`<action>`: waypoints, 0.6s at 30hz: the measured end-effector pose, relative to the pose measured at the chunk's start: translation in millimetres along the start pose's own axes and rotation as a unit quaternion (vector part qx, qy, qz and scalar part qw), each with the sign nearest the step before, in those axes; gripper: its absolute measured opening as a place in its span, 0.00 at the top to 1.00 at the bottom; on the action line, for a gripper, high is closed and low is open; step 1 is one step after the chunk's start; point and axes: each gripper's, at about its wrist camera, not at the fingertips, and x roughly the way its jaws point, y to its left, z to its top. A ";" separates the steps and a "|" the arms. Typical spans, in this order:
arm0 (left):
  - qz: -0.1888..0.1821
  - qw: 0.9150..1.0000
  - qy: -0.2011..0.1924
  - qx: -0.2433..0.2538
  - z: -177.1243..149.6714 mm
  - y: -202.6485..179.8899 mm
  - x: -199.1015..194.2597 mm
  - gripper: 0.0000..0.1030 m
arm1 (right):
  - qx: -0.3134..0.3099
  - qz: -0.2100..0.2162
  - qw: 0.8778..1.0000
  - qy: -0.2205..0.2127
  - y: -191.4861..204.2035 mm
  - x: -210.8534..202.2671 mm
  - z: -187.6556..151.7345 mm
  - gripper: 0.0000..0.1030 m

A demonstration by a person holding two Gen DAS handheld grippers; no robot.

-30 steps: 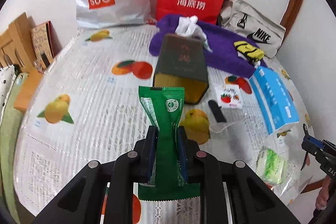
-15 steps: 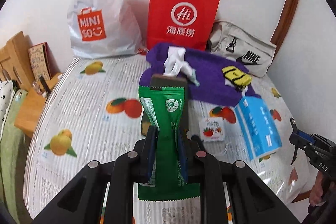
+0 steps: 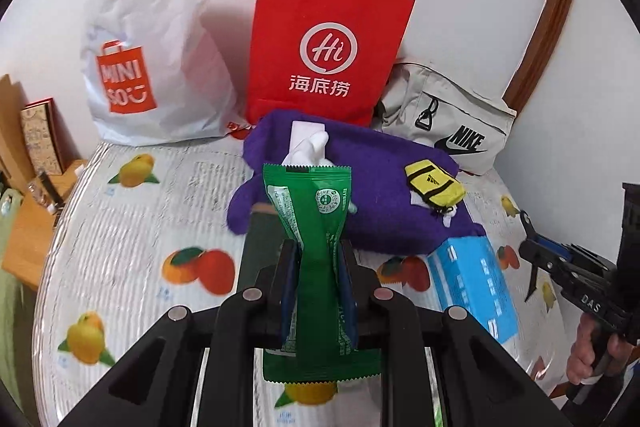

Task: Organize soft objects
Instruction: 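Carry the green sachet with the left tool while the right tool carries the strap to the towel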

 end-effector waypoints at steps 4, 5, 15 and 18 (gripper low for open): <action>-0.018 1.000 0.011 0.000 15.3 -2.5 18.3 0.81 | 0.004 0.003 1.000 0.003 -7.7 22.4 17.8 0.74; -0.022 1.000 0.014 0.002 19.6 -4.0 24.5 0.81 | 0.005 0.002 1.000 0.005 -8.9 27.3 20.8 0.74; -0.045 0.998 0.043 0.009 55.2 -17.1 78.4 0.81 | 0.001 -0.003 0.999 0.042 -31.5 96.1 56.9 0.74; -0.053 0.997 0.056 0.006 67.7 -20.6 98.1 0.81 | 0.004 0.002 0.998 0.057 -34.0 116.1 64.1 0.73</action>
